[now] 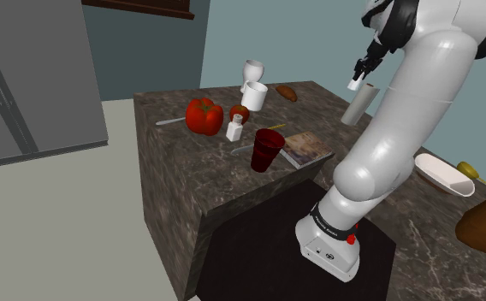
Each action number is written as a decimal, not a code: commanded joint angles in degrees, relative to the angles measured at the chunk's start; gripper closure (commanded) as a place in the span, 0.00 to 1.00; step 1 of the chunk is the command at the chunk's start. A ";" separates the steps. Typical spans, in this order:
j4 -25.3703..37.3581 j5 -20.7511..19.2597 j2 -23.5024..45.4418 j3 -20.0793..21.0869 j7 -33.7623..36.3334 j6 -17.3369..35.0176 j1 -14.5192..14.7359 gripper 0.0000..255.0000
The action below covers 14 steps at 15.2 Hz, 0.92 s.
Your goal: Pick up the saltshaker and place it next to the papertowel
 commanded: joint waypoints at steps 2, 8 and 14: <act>-2.05 0.53 0.38 0.15 -0.49 2.27 -0.13 1.00; -5.91 1.69 1.25 0.61 -1.32 6.60 -0.28 1.00; -9.22 3.53 2.72 1.36 -2.58 10.71 -0.84 1.00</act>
